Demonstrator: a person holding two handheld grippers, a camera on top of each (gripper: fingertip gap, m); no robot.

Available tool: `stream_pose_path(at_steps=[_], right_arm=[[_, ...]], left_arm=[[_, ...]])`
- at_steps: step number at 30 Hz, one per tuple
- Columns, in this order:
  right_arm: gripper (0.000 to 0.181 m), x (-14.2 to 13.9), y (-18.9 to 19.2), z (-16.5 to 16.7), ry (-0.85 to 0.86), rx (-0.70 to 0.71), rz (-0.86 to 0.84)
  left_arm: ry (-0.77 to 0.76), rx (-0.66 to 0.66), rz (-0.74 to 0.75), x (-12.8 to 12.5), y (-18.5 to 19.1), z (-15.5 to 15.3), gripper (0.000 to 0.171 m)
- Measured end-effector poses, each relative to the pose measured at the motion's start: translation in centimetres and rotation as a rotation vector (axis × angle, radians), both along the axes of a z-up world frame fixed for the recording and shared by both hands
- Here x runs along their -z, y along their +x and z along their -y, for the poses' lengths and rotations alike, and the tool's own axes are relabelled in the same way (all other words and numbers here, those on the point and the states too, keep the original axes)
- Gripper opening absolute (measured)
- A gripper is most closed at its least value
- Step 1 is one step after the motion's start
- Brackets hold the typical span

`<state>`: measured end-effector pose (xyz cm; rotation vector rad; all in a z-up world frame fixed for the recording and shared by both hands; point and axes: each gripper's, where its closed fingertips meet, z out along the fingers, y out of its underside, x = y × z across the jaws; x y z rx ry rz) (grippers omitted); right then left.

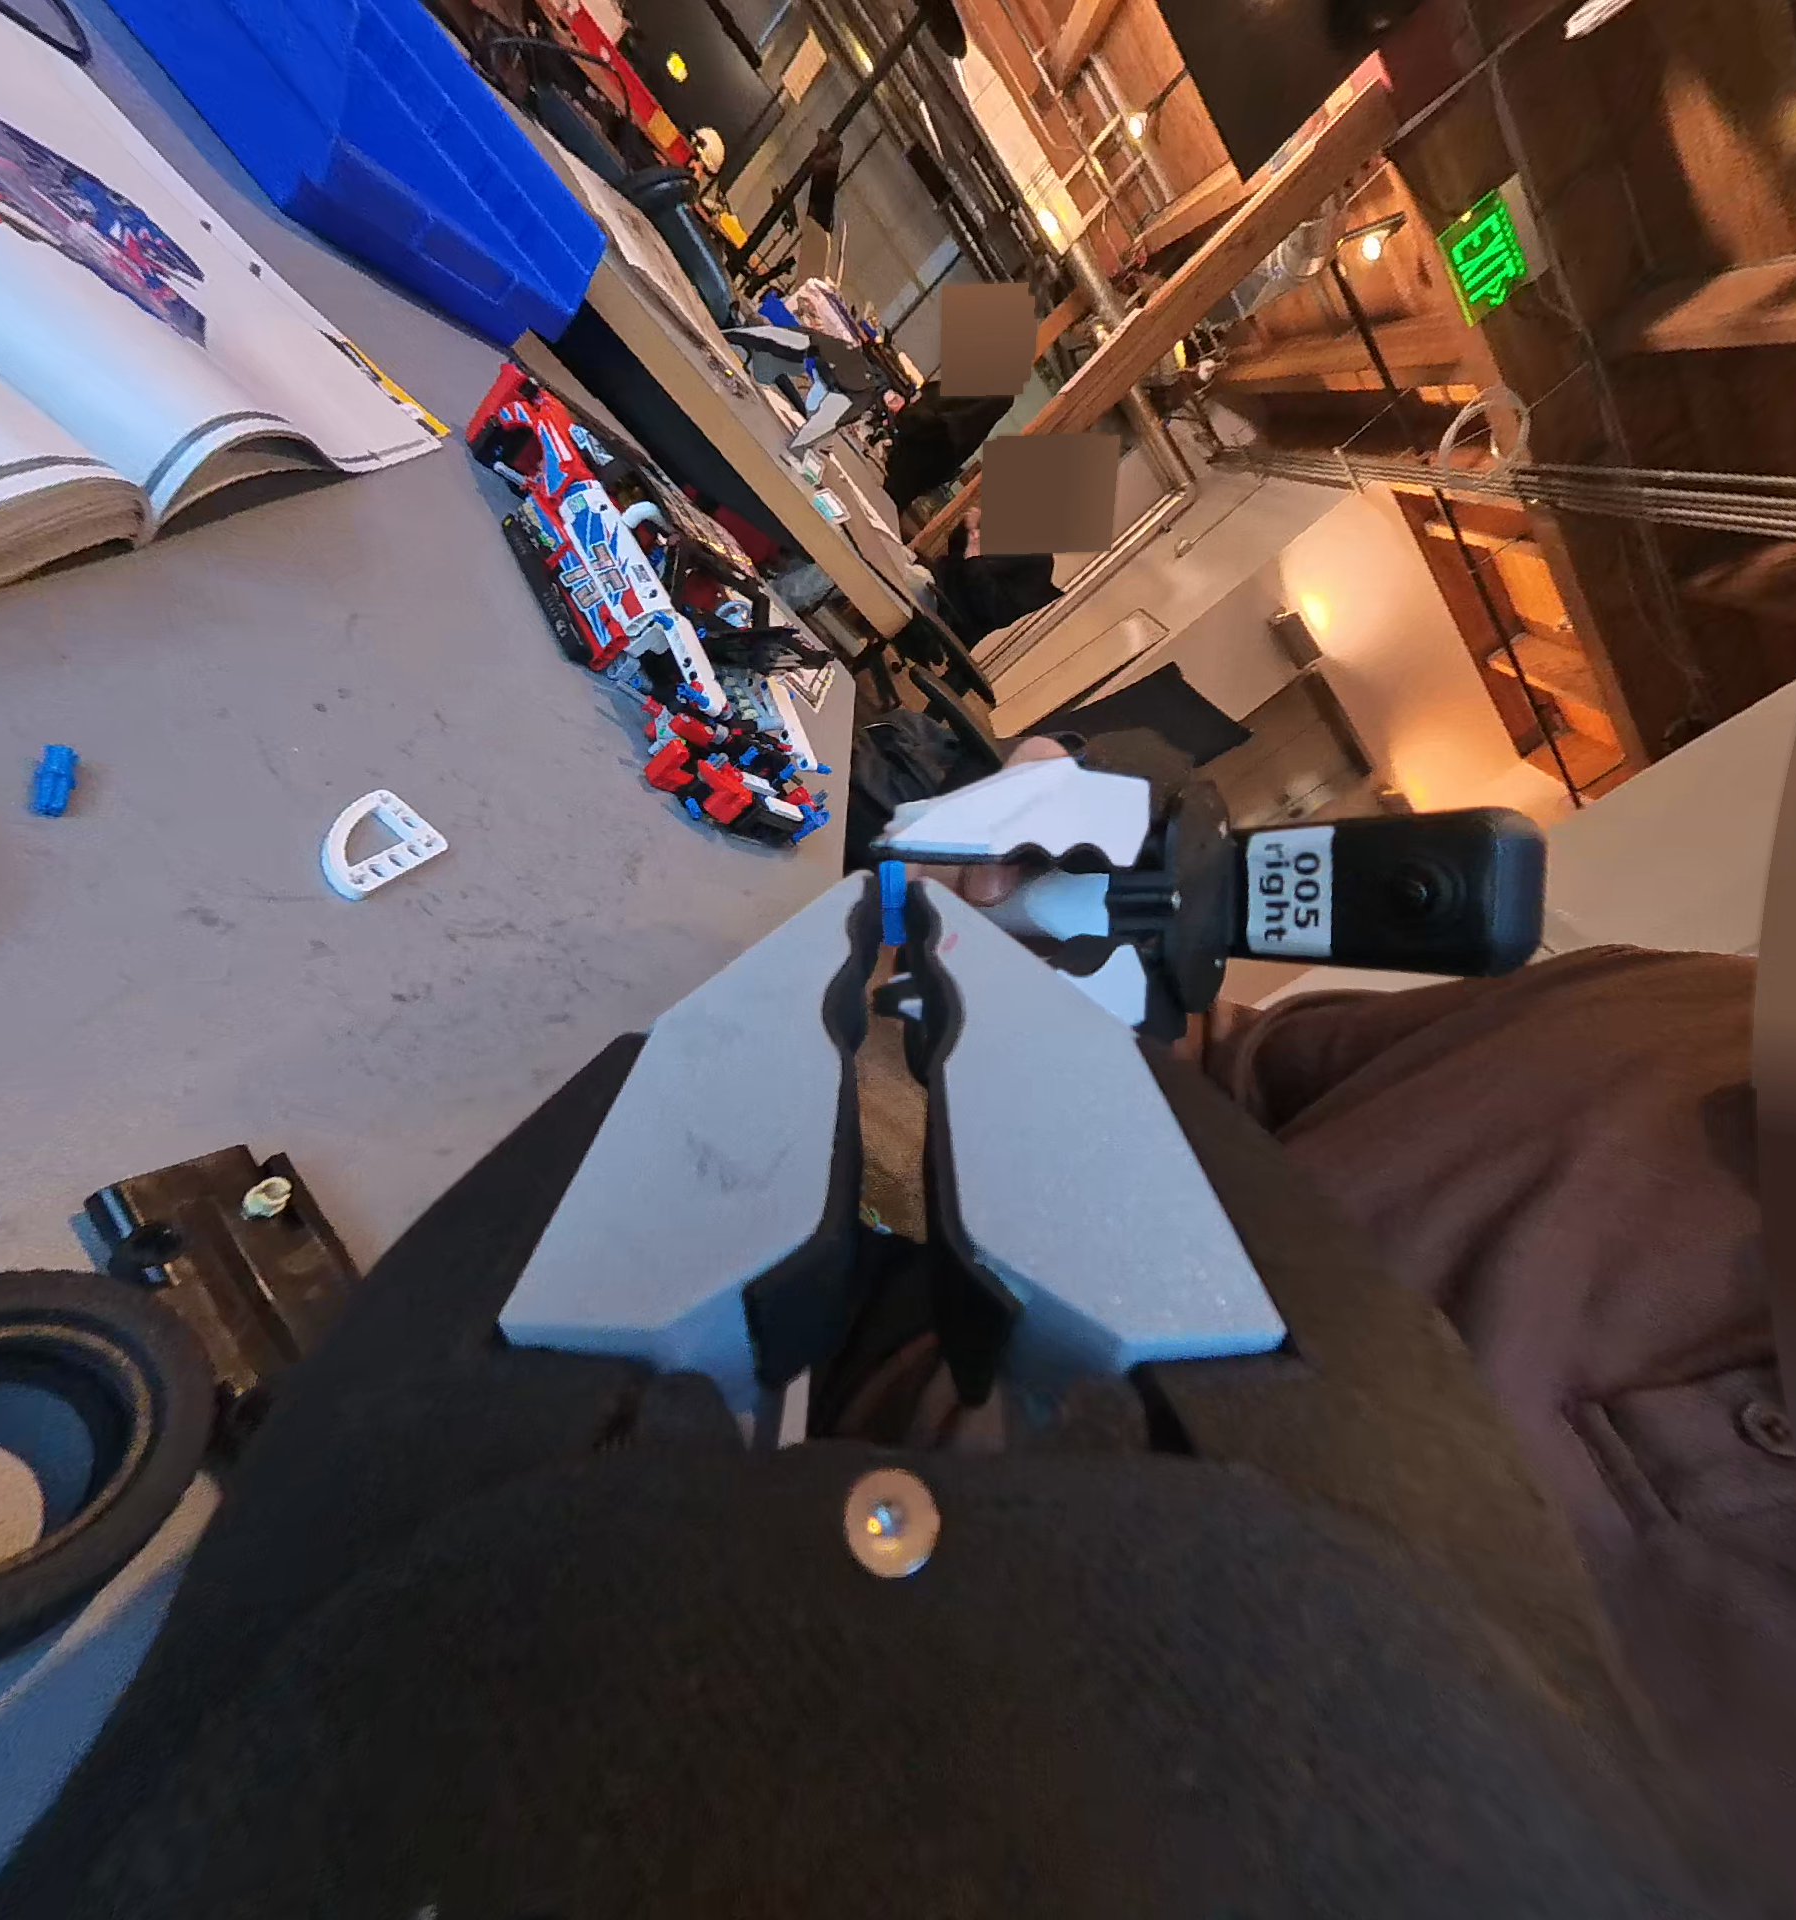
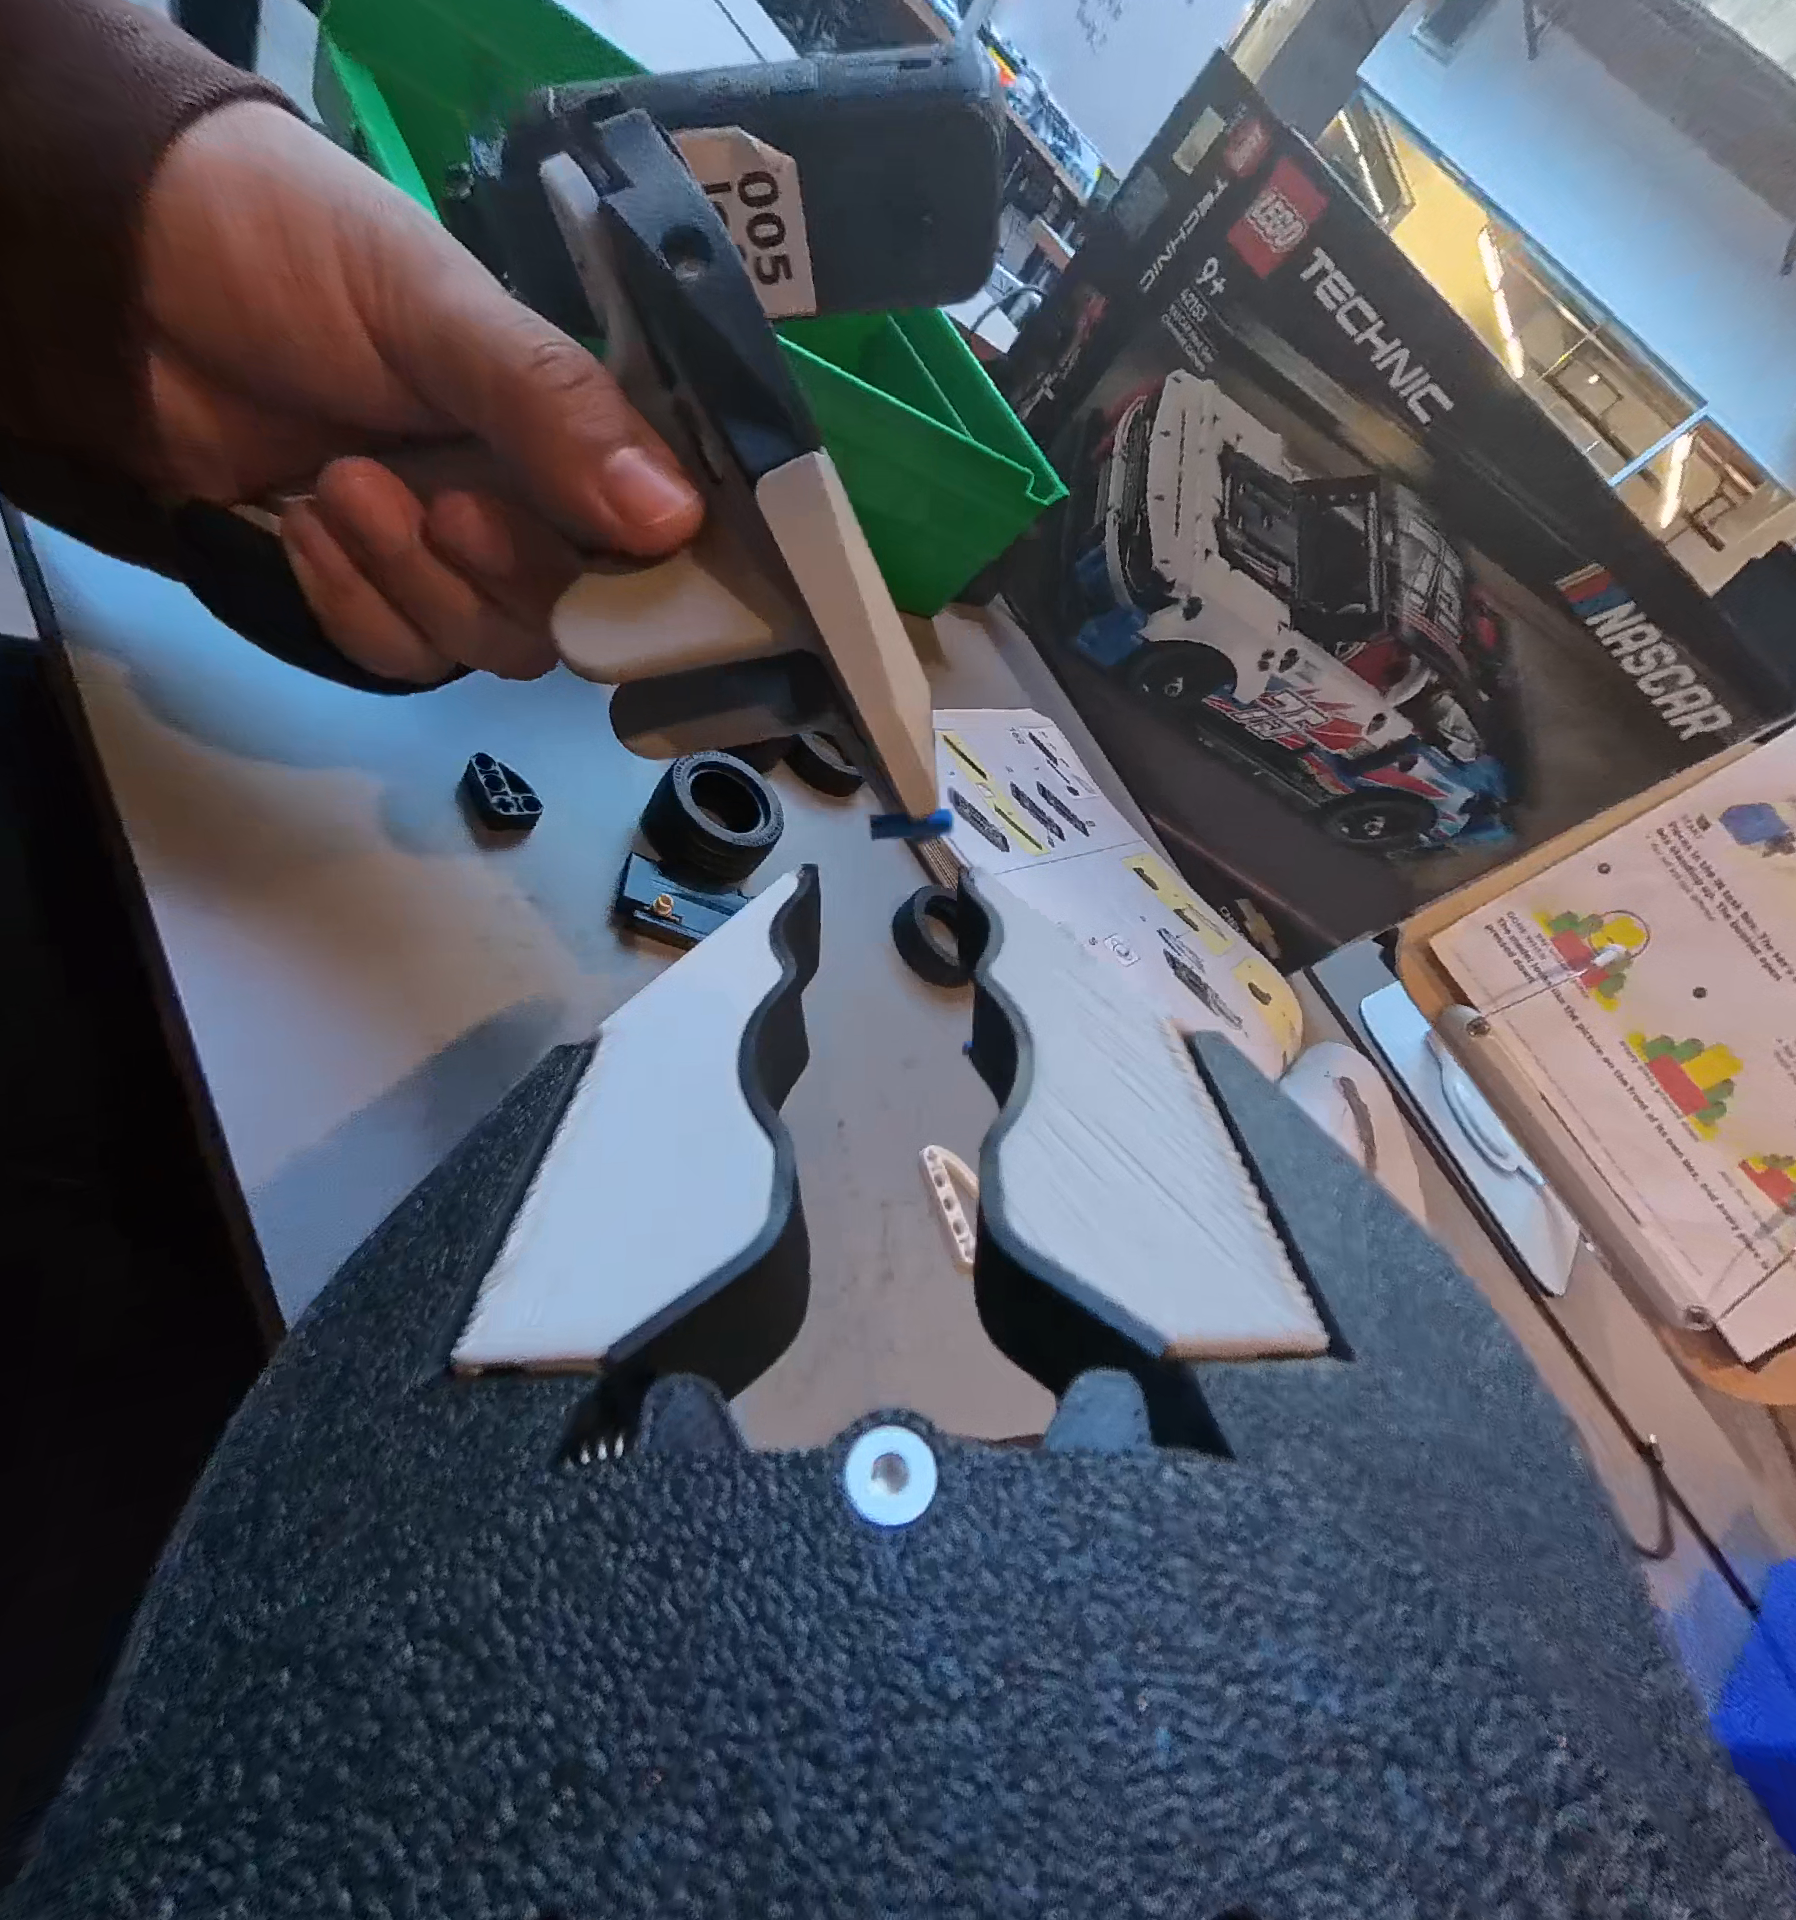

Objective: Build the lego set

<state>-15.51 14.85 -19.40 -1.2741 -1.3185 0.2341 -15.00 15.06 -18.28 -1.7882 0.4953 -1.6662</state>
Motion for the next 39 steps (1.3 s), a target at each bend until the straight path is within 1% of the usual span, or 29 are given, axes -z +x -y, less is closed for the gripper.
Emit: stream_pose_path(at_steps=[4,7,10,13,15,16,17,18,21,23,27,29,31,33,35,39], right_arm=[[0.024,-0.3,-0.3,0.0,0.019,0.009,-0.009],[0.015,-0.4,-0.1,-0.2,0.033,0.022,-0.006],[0.015,-0.4,0.0,-0.2,0.053,0.028,-0.002],[0.015,-0.2,0.0,-0.2,0.087,0.036,0.023],[0.015,-0.3,0.1,-0.3,0.110,0.044,0.035],[0.015,-0.1,0.1,-0.3,0.114,0.042,0.045],[0.015,-0.1,0.1,-0.3,0.121,0.044,0.052],[0.015,0.0,0.1,-0.3,0.131,0.046,0.055],[0.015,0.1,0.1,-0.2,0.122,0.047,0.059],[0.017,0.3,0.2,0.0,0.004,0.017,0.015],[0.015,-0.5,1.5,-0.7,-0.408,-0.041,-0.213],[0.014,-1.5,1.6,-0.2,-0.596,-0.129,-0.313],[0.013,-1.7,1.1,1.3,-0.758,-0.246,-0.325],[0.012,-1.6,0.8,2.4,-0.835,-0.311,-0.303],[0.007,-1.3,0.7,2.6,-0.825,-0.312,-0.272],[0.000,-1.3,0.5,3.2,-0.837,-0.331,-0.254]], left_arm=[[-0.008,0.015,0.017,-0.1,0.5,0.3,0.002],[-0.011,0.025,0.018,0.1,0.7,0.5,0.002],[-0.019,0.029,0.028,0.0,0.8,0.5,0.002],[0.002,0.032,0.000,0.3,0.8,0.5,0.003],[0.015,0.042,-0.047,0.9,0.9,0.7,0.011],[0.021,0.045,-0.060,1.0,1.0,0.8,0.010],[0.030,0.043,-0.058,0.9,1.0,0.9,0.004],[0.039,0.037,-0.062,0.9,1.0,0.9,0.002],[0.079,0.036,-0.105,1.1,1.0,0.9,0.002],[0.154,0.029,-0.163,1.2,0.9,0.9,0.002],[0.462,-0.042,-0.354,1.5,0.4,0.7,0.002],[0.592,-0.057,-0.398,1.2,0.5,1.1,0.002],[0.672,-0.058,-0.400,0.7,0.8,1.7,0.002],[0.722,-0.061,-0.397,0.3,0.9,2.1,0.002],[0.764,-0.046,-0.367,-0.2,1.0,2.7,0.002],[0.807,-0.047,-0.366,-0.2,0.9,3.1,0.002]])
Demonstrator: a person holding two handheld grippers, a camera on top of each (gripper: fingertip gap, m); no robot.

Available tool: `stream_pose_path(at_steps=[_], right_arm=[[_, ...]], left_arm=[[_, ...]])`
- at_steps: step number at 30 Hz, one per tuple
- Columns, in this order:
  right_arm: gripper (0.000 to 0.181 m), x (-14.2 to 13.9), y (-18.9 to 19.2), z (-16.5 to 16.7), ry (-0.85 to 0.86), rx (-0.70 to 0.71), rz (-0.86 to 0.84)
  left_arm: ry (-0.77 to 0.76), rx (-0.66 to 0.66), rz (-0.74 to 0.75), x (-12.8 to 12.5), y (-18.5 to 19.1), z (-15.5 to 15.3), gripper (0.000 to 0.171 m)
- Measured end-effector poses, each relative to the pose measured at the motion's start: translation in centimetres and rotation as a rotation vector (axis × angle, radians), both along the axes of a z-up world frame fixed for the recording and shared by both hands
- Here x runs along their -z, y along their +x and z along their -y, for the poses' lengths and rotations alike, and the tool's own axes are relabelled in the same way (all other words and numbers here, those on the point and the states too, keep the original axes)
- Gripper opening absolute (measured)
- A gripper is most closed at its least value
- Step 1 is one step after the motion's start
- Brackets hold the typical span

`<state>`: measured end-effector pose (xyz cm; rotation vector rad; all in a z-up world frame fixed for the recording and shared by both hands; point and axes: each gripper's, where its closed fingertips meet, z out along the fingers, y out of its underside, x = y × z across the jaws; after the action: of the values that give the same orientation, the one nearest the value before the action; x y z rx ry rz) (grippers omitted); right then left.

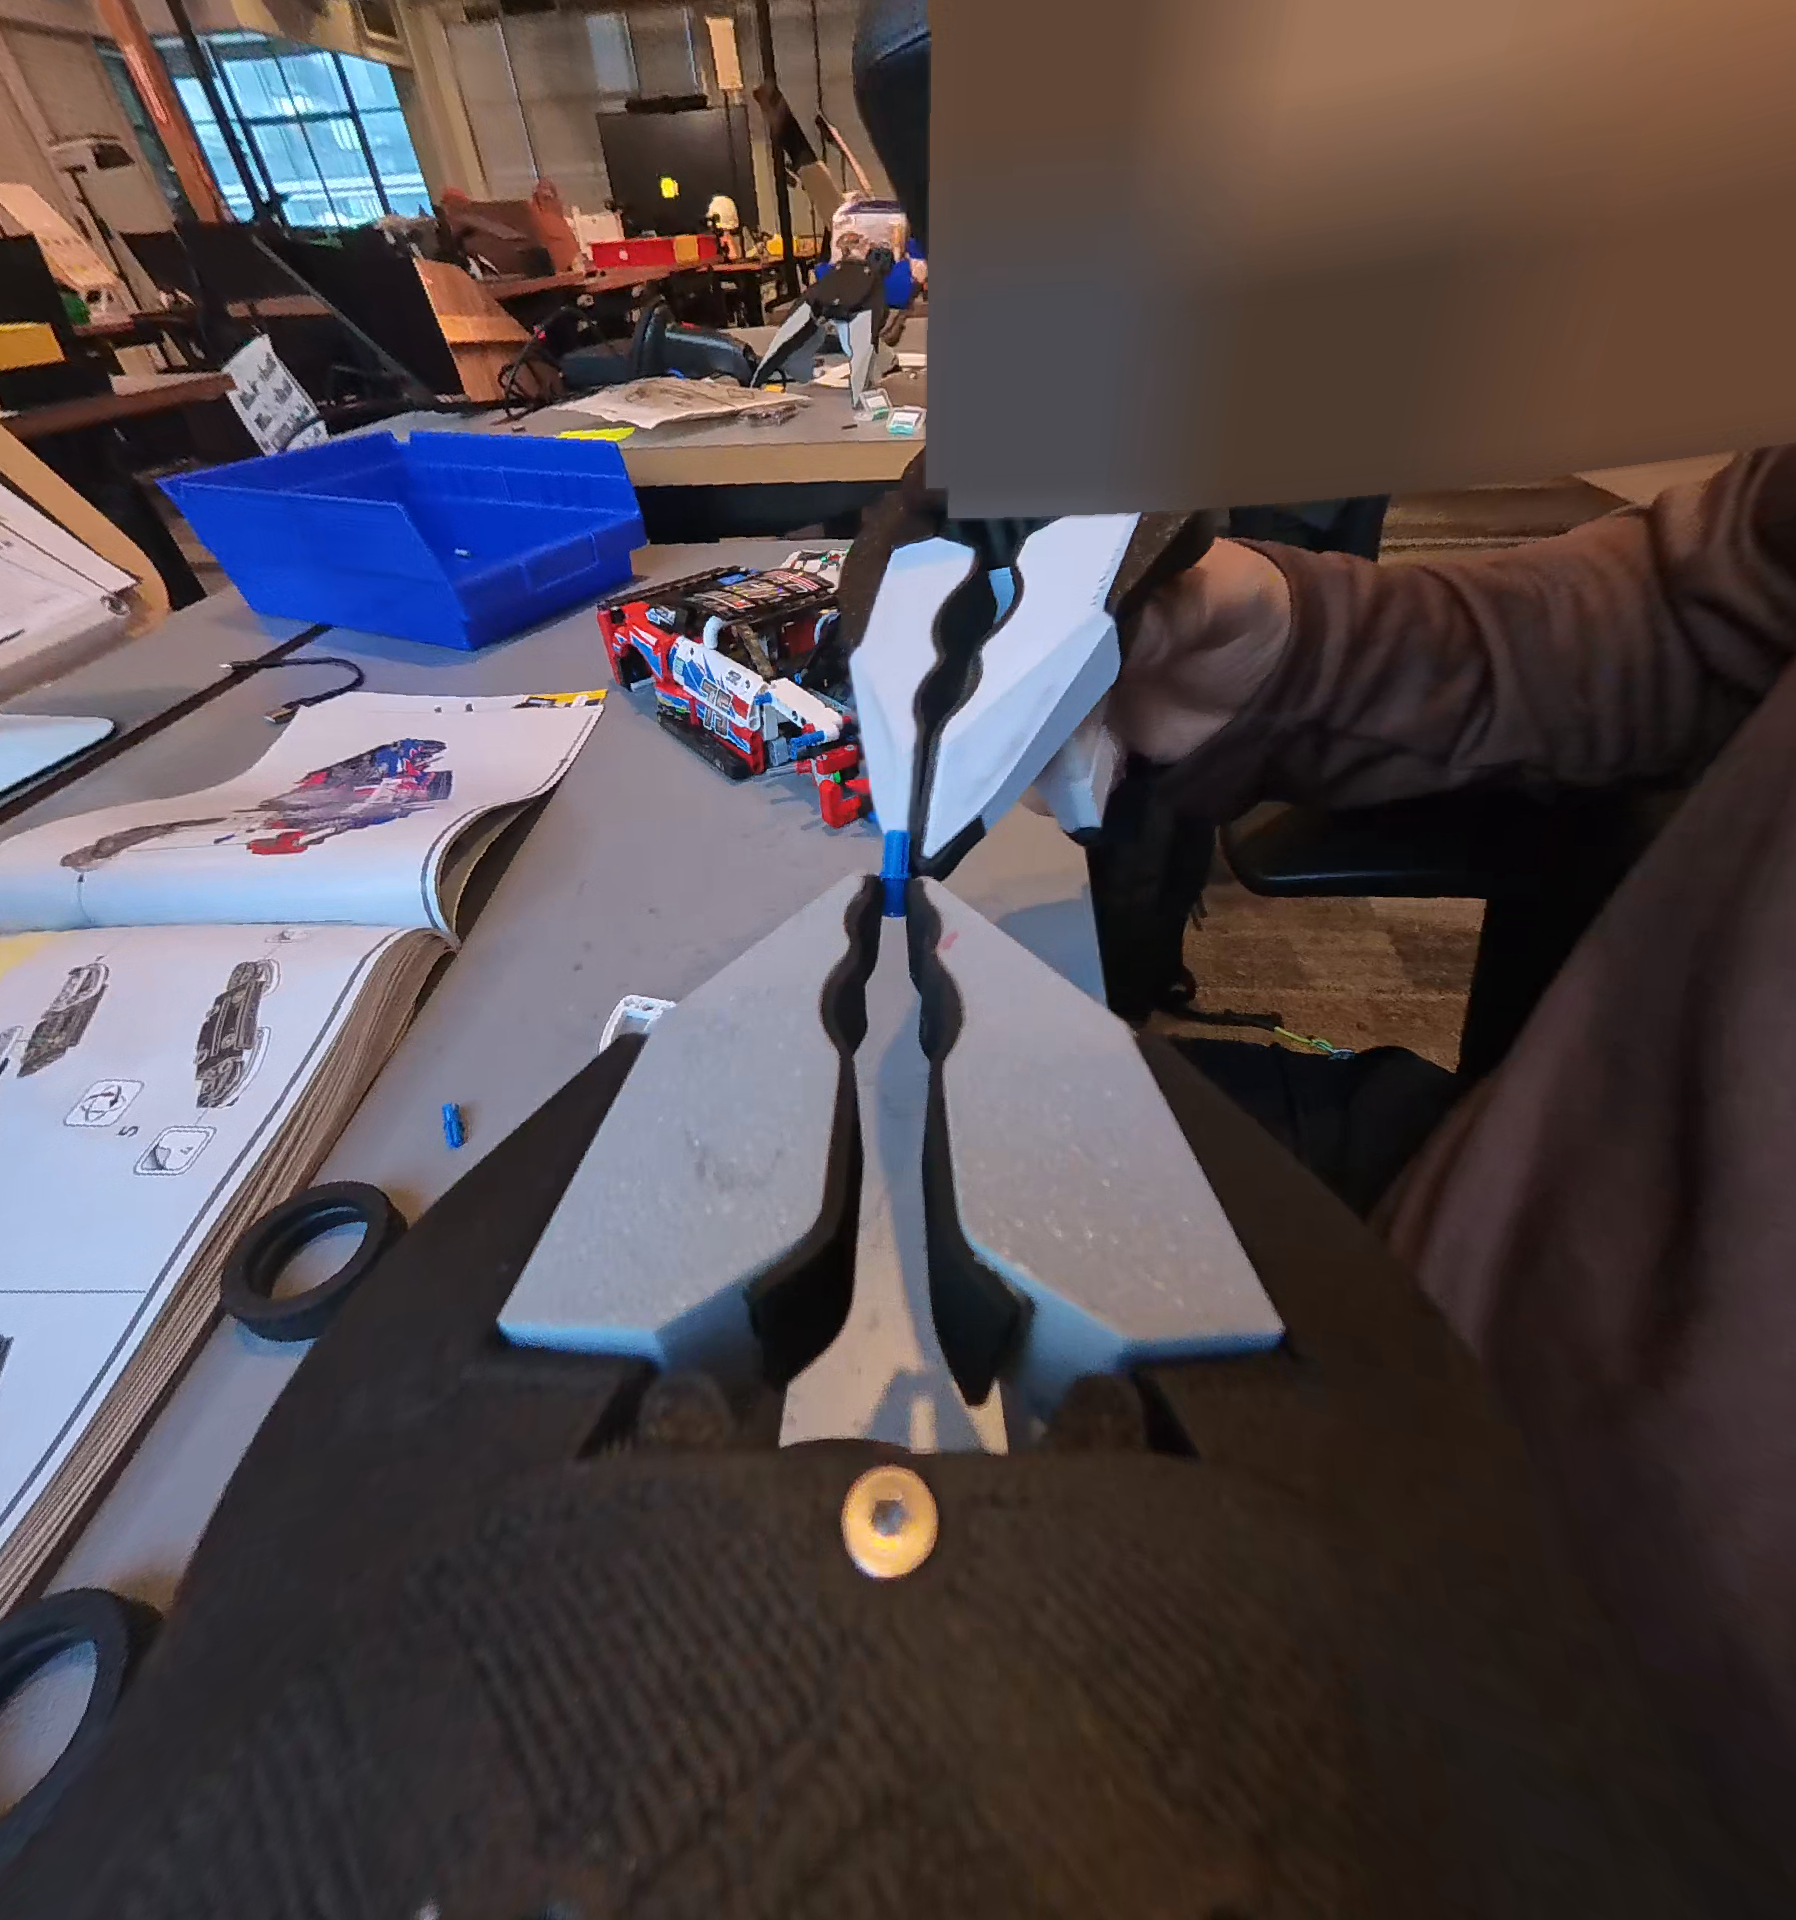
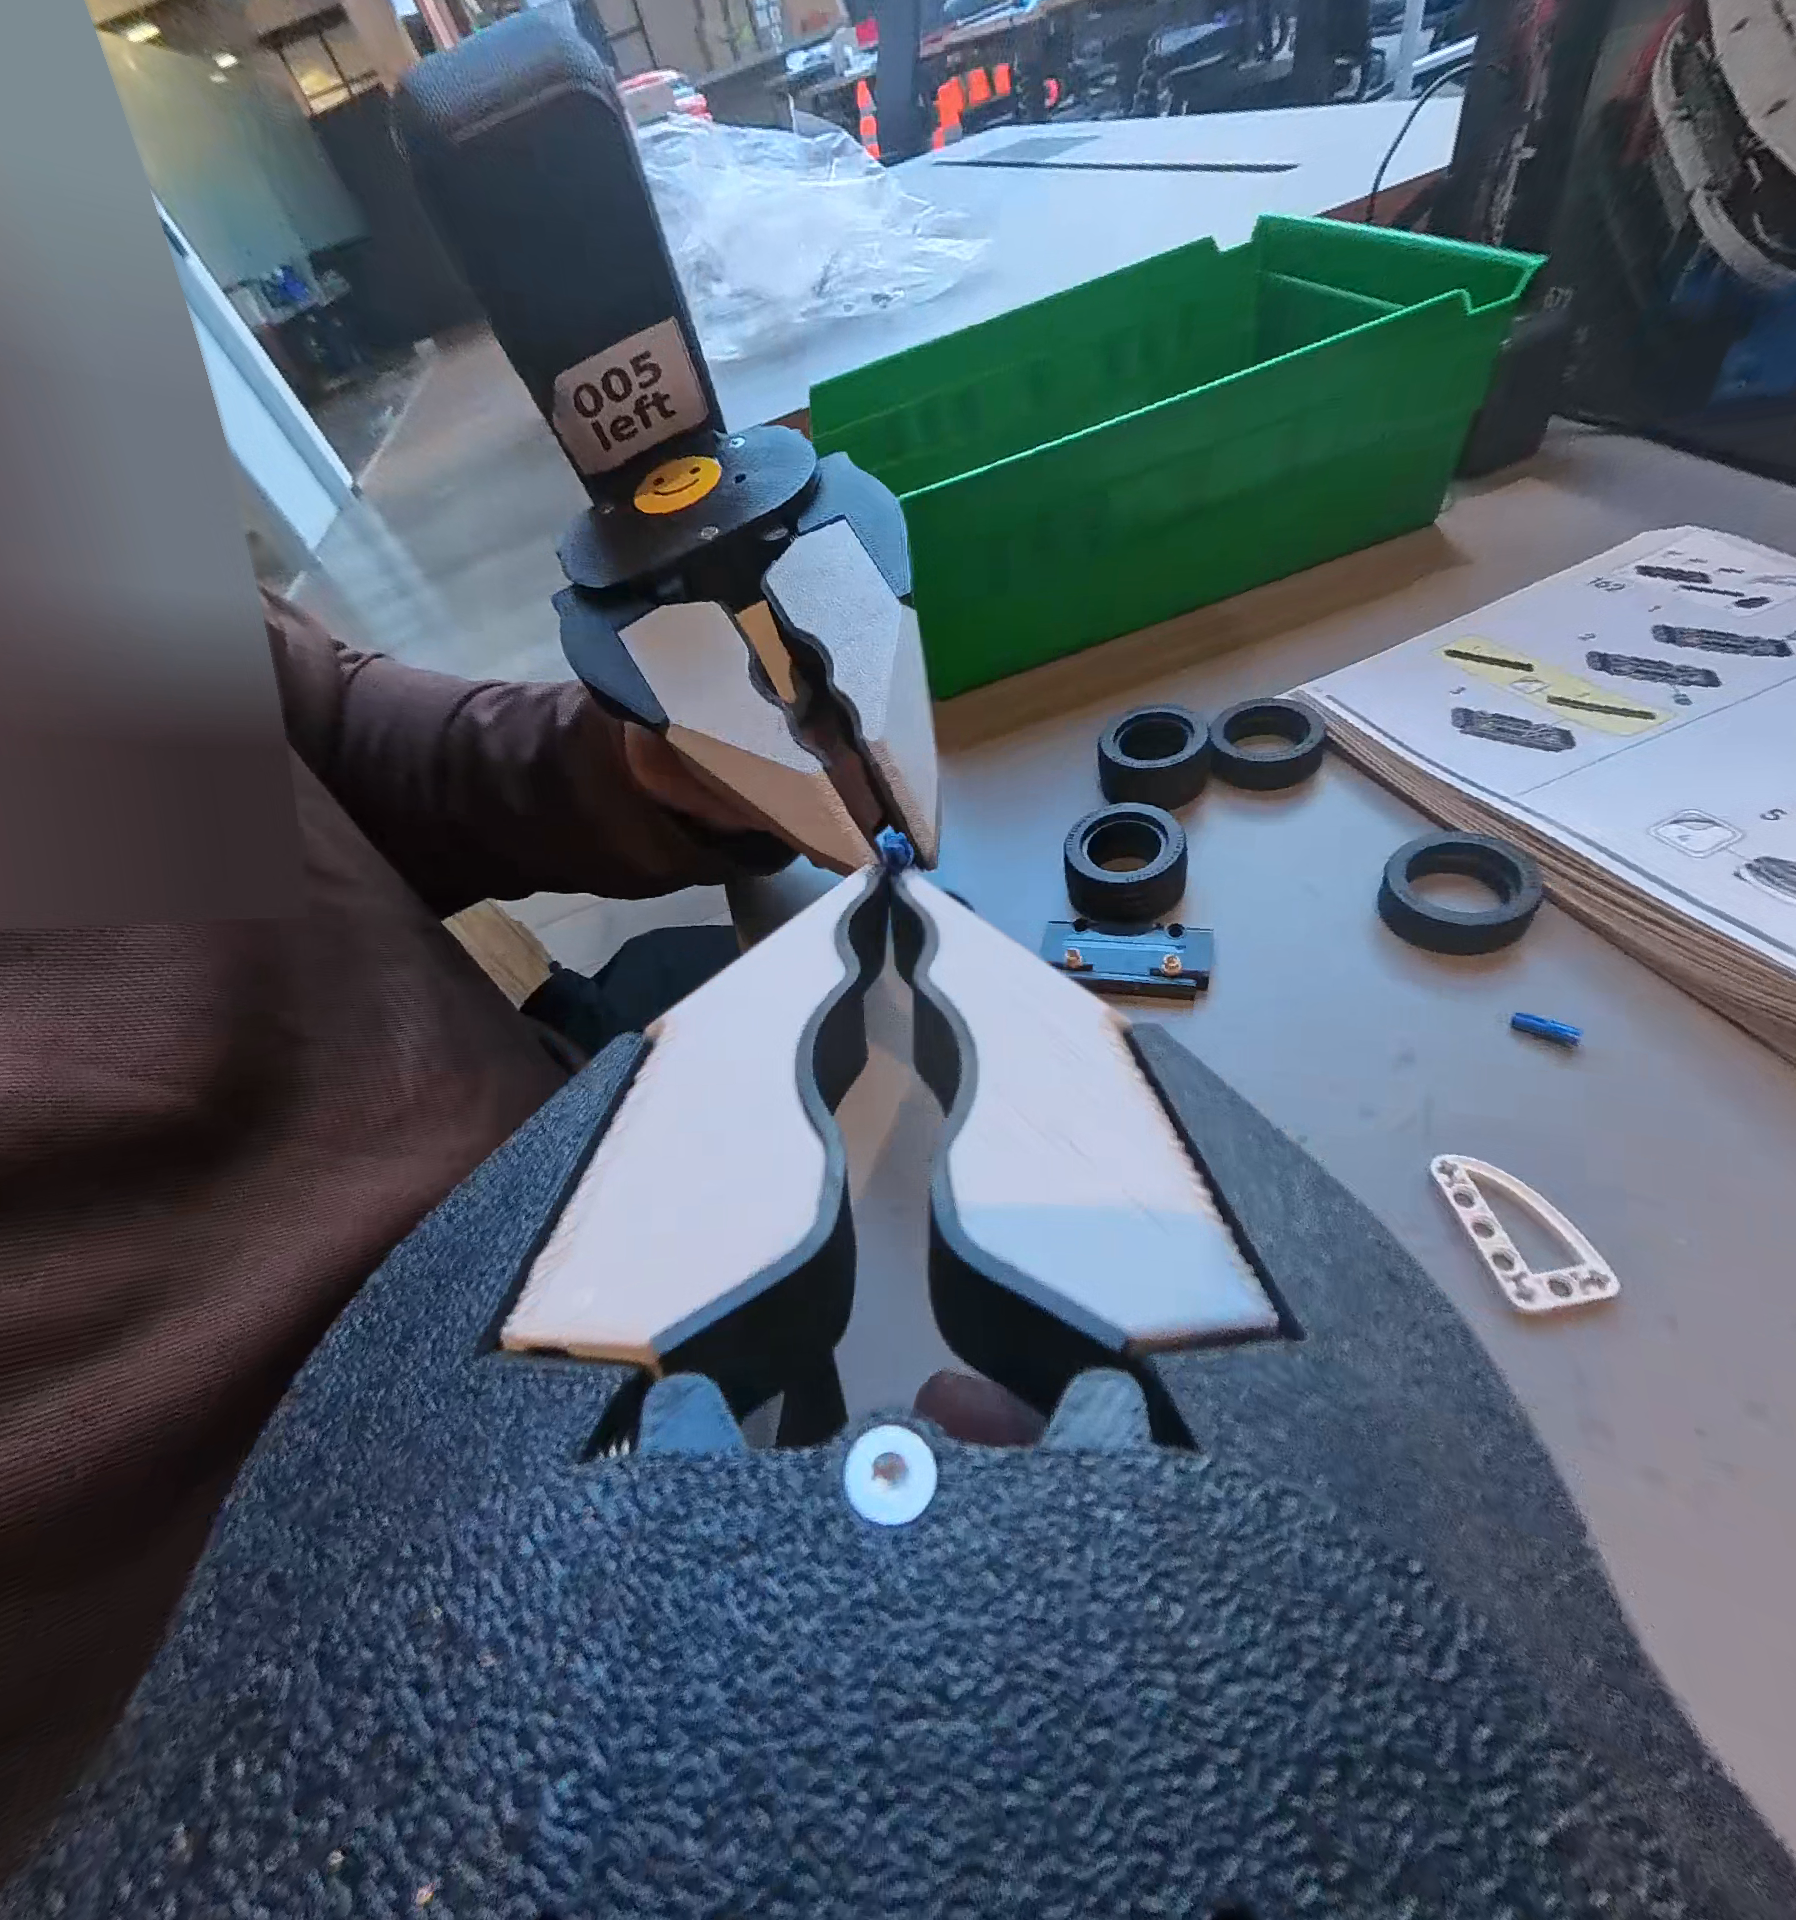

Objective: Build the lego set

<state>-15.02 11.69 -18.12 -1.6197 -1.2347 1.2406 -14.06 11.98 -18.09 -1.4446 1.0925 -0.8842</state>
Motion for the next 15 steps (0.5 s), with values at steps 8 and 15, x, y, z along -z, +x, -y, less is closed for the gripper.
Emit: stream_pose_path(at_steps=[8,15], right_arm=[[0.001,-0.27,0.04,0.15,0.037,0.007,0.015],[0.004,0.00,0.03,-0.04,0.054,0.023,0.036]], left_arm=[[0.045,-0.012,-0.032,0.13,0.10,0.16,0.002],[0.052,-0.034,-0.055,0.47,0.03,-0.02,0.002]])
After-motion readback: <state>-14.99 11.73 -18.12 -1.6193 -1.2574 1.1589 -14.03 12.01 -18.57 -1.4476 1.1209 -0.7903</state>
